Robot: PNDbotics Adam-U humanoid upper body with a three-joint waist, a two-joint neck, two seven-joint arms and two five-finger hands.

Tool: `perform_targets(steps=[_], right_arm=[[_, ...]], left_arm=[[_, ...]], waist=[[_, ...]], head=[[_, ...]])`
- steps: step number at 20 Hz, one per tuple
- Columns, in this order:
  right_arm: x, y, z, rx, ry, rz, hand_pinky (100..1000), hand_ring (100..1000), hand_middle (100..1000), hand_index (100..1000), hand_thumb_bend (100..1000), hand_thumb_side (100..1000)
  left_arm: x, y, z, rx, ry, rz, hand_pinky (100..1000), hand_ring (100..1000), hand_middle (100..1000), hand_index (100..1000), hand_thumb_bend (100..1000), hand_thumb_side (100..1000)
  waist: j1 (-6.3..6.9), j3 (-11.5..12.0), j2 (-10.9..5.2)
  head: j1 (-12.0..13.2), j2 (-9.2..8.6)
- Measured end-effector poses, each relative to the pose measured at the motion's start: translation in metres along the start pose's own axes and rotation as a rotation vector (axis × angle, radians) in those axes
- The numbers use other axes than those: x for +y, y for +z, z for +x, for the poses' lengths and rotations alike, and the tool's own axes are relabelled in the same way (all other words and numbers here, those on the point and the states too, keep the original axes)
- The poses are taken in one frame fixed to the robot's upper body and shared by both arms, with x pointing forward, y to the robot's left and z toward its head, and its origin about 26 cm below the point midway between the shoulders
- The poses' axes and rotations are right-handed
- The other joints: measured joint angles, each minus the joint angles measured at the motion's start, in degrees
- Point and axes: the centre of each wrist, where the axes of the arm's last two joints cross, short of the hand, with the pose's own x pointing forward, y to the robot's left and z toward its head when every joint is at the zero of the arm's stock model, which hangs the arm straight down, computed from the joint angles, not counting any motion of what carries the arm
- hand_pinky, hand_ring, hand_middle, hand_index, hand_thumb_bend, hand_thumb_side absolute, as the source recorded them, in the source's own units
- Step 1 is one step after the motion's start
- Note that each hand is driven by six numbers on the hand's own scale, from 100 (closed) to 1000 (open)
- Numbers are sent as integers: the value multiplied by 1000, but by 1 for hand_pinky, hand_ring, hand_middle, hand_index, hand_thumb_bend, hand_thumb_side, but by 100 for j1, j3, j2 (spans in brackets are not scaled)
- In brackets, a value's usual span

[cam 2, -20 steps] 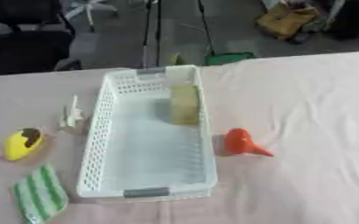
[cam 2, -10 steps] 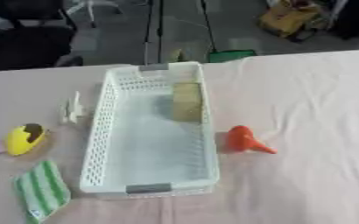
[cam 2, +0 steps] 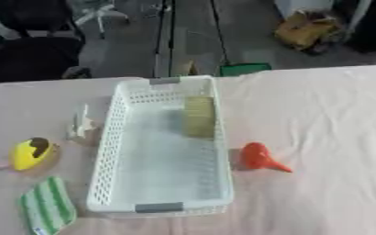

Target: Pick up objects on the table and place them in the box.

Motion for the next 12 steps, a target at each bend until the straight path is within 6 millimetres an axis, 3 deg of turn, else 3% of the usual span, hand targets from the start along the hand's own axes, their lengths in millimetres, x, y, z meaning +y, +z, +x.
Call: perform_targets(steps=[5, 12], right_arm=[[-1, -11, 7, -39, 47, 230, 877, 873, 845, 911, 177, 1000], [5, -13, 16, -77, 71, 471, 875, 851, 827, 912, 210, 1000]], left_arm=[[0, 0, 0, 0, 0, -4, 949, 973, 927, 941, 344, 1000], [-1, 0, 0, 2, 2, -10, 950, 974, 927, 940, 347, 1000]], waist=[[-37, 56, -1], [-59, 95, -1]], head=[[-23, -43], [-75, -44]])
